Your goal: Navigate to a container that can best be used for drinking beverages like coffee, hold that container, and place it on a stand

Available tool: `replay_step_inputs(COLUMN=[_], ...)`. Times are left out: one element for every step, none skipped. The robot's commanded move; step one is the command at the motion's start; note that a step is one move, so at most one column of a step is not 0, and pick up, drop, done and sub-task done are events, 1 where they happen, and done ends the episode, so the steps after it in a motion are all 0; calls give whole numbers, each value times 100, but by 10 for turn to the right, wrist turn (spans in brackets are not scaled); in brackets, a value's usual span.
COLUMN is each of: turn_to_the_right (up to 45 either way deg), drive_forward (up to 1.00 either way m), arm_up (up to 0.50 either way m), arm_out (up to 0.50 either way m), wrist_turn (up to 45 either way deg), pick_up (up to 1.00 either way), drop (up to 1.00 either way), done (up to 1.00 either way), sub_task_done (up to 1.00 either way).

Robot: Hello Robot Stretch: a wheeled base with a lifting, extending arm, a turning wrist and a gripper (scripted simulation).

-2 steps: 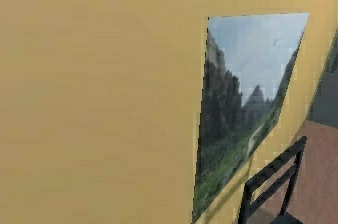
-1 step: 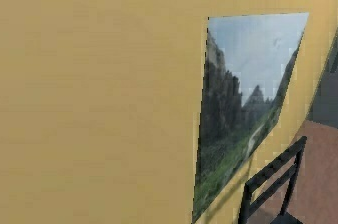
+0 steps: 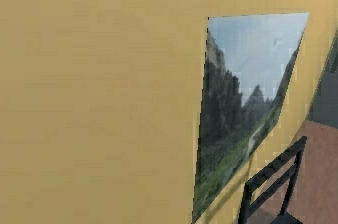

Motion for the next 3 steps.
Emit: replay_step_inputs(turn_to_the_right=[0, 0, 0], drive_forward=[0, 0, 0], arm_up=[0, 0, 0], arm_out=[0, 0, 0], wrist_turn=[-450, -450, -180], pick_up=[0, 0, 0], drop=[0, 0, 0], done=[0, 0, 0], sub_task_done=[0, 0, 0])
